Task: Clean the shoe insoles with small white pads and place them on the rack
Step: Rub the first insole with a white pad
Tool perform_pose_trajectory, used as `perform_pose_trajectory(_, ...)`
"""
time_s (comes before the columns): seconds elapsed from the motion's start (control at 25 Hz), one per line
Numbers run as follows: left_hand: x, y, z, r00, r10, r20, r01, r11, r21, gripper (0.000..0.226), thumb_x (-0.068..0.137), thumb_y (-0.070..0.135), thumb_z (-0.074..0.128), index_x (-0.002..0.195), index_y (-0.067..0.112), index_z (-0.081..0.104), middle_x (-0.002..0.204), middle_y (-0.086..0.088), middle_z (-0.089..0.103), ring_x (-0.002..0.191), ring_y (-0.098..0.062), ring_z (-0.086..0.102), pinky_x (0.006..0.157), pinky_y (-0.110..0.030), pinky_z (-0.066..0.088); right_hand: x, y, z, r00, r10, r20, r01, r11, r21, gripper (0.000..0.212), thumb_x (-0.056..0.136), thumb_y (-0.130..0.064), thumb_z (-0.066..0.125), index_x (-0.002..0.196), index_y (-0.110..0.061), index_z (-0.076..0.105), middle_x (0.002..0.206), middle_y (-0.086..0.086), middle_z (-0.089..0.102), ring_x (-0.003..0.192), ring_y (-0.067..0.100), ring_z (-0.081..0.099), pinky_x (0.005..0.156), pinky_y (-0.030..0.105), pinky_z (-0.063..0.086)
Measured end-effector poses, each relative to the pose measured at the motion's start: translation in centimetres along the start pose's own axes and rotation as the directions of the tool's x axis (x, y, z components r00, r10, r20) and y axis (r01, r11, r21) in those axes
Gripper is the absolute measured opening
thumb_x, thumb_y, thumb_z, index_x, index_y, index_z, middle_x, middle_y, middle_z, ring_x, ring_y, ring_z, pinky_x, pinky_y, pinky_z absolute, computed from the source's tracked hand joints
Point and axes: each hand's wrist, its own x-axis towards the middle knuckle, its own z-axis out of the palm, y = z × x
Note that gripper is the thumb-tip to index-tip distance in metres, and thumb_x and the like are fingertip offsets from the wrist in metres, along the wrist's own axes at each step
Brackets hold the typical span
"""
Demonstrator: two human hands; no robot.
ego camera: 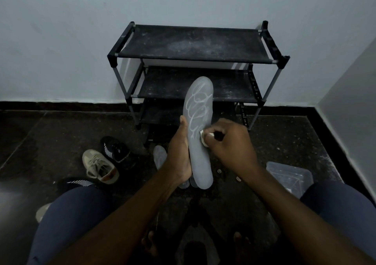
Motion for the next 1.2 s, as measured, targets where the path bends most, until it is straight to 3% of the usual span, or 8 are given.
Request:
perform_pose_trajectory(0.16, 0.0, 0.0, -0.4, 1.0, -0.009, 0.005, 0.01, 0.999, -0.044, 0.071, 0.104, 0.059, 0.031, 0.141, 0.003, 0.054, 0.135, -0.024, 0.062, 0.127, -0.035, 0.06, 0.108, -0.044, 0.048, -1.0, -1.0, 0.8, 0.992, -0.052, 0.118, 0.049, 0.999, 0.023, 0.008, 0.088, -0.011, 0.072, 0.082, -0.016, 0.076, 0.086, -0.01, 0.07, 0.08, 0.005, 0.066, 0.075, 0.037, 0.056)
perform_pose_trajectory(0.32, -0.2, 0.1, 0.0, 1.0, -0.01, 0.009, 0.011, 1.0, -0.017, 0.068, 0.105, 0.056, 0.027, 0.143, 0.005, 0.053, 0.127, -0.019, 0.068, 0.115, -0.028, 0.066, 0.103, -0.041, 0.051, 0.0, -0.4, 0.3, 1.0, 0.015, 0.012, -0.015, 1.0, 0.017, 0.008, 0.086, -0.011, 0.073, 0.082, -0.016, 0.078, 0.085, -0.009, 0.07, 0.078, 0.004, 0.066, 0.074, 0.037, 0.056)
perform_pose_trajectory(0.44, -0.3, 0.0, 0.3, 1.0, -0.006, 0.005, 0.006, 0.999, -0.051, 0.064, 0.106, 0.052, 0.029, 0.139, 0.004, 0.056, 0.133, -0.021, 0.064, 0.124, -0.029, 0.062, 0.107, -0.04, 0.05, -0.3, -1.5, 0.8, 0.996, -0.062, 0.071, 0.056, 0.995, 0.084, 0.01, 0.087, -0.006, 0.072, 0.083, -0.013, 0.078, 0.086, -0.007, 0.072, 0.081, 0.006, 0.068, 0.076, 0.034, 0.056)
perform_pose_trajectory(0.56, -0.2, 0.2, -0.1, 1.0, 0.002, -0.002, -0.002, 0.997, -0.072, 0.065, 0.106, 0.053, 0.031, 0.141, 0.003, 0.055, 0.129, -0.02, 0.066, 0.121, -0.03, 0.063, 0.102, -0.039, 0.052, -0.8, -1.1, 0.6, 0.992, -0.055, 0.115, 0.044, 0.994, 0.096, 0.009, 0.088, -0.008, 0.074, 0.085, -0.014, 0.079, 0.087, -0.008, 0.073, 0.082, 0.007, 0.069, 0.077, 0.036, 0.057)
perform_pose_trajectory(0.68, -0.3, -0.2, 0.6, 1.0, -0.006, 0.015, 0.007, 0.997, -0.082, 0.063, 0.106, 0.049, 0.031, 0.145, 0.002, 0.05, 0.134, -0.021, 0.061, 0.124, -0.029, 0.059, 0.111, -0.043, 0.044, 0.0, -0.6, 0.1, 1.0, -0.012, 0.027, 0.009, 0.993, 0.12, 0.01, 0.087, -0.006, 0.074, 0.081, -0.013, 0.079, 0.086, -0.009, 0.073, 0.081, 0.006, 0.069, 0.076, 0.035, 0.057)
perform_pose_trajectory(0.88, -0.4, 0.1, 0.6, 1.0, -0.026, -0.001, 0.026, 0.993, -0.111, 0.06, 0.102, 0.053, 0.039, 0.134, 0.006, 0.061, 0.129, -0.019, 0.064, 0.123, -0.03, 0.061, 0.109, -0.044, 0.047, -0.7, -1.4, 0.4, 0.985, -0.087, 0.15, 0.068, 0.989, 0.128, 0.009, 0.087, -0.006, 0.075, 0.086, -0.013, 0.08, 0.086, -0.008, 0.073, 0.082, 0.008, 0.07, 0.077, 0.031, 0.056)
perform_pose_trajectory(1.04, -0.2, -0.9, 0.3, 0.998, -0.032, 0.049, 0.039, 0.988, -0.15, 0.063, 0.104, 0.052, 0.036, 0.144, 0.006, 0.052, 0.142, -0.021, 0.057, 0.136, -0.031, 0.052, 0.12, -0.047, 0.033, 0.4, -0.8, 0.0, 0.998, -0.047, 0.043, 0.04, 0.986, 0.165, 0.009, 0.088, -0.004, 0.074, 0.084, -0.011, 0.08, 0.088, -0.006, 0.074, 0.083, 0.008, 0.07, 0.079, 0.035, 0.056)
perform_pose_trajectory(1.2, -0.2, -0.7, 0.1, 0.998, -0.062, -0.005, 0.061, 0.991, -0.116, 0.064, 0.101, 0.056, 0.04, 0.134, 0.004, 0.061, 0.132, -0.022, 0.064, 0.132, -0.033, 0.056, 0.12, -0.052, 0.034, -0.6, -1.5, 0.5, 0.98, -0.115, 0.16, 0.09, 0.984, 0.151, 0.01, 0.088, -0.006, 0.075, 0.091, -0.014, 0.081, 0.088, -0.007, 0.074, 0.082, 0.009, 0.07, 0.076, 0.03, 0.056)
